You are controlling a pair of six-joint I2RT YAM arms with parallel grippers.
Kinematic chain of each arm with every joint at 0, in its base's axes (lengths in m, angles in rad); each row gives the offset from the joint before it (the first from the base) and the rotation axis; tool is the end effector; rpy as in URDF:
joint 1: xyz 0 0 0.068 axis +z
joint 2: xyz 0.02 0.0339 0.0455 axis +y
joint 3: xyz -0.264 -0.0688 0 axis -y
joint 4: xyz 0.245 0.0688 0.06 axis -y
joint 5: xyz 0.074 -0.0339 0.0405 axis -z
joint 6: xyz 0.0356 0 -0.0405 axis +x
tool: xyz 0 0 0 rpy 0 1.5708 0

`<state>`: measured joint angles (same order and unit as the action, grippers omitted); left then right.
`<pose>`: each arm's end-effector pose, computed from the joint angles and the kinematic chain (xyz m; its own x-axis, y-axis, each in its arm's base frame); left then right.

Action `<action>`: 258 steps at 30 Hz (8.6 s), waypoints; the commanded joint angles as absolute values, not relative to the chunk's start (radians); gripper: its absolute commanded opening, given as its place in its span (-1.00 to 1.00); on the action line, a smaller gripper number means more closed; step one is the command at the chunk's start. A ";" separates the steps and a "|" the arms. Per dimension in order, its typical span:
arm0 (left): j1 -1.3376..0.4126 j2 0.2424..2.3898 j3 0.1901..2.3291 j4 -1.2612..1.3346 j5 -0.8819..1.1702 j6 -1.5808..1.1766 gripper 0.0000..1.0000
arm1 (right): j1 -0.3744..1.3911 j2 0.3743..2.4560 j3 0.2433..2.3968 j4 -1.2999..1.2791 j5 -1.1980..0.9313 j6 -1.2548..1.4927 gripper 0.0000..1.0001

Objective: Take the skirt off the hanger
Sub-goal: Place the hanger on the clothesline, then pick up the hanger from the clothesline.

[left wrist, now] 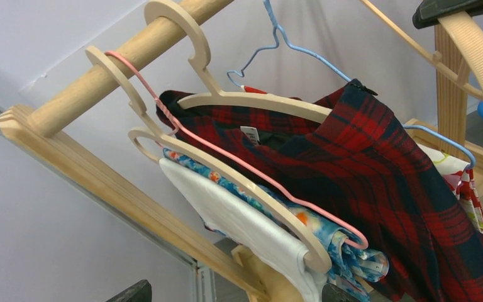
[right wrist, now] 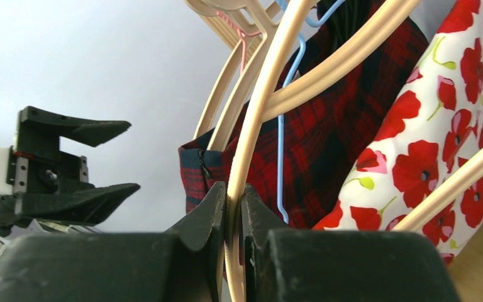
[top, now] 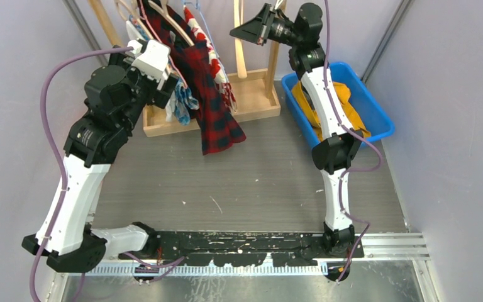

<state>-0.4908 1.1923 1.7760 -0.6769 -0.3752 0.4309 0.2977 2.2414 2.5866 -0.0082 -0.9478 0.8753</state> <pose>0.1830 -0.0830 0.5339 -0.0258 0.4544 -0.8904 0.1404 0.8835 0.4469 0.4540 0.1695 0.4910 -0.4914 0.3178 -0.8109 -0.8219 0.1389 0.5525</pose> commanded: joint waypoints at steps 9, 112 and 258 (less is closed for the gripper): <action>-0.494 1.207 1.792 -0.656 -0.417 0.441 0.99 | 0.278 2.192 2.479 0.394 -0.874 1.174 -0.98; -0.295 1.769 2.379 -0.638 -0.720 -0.232 0.99 | 0.156 1.683 1.474 -0.130 0.558 -0.120 1.00; -0.105 0.905 1.630 -0.840 0.248 -0.020 -1.00 | 0.614 1.778 1.892 -0.550 -0.322 0.023 0.83</action>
<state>-0.1009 0.9272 1.6279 -0.8654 0.1589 -0.0189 0.5518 1.7599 1.8172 -0.4843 -0.1764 -0.0212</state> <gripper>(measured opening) 0.032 0.916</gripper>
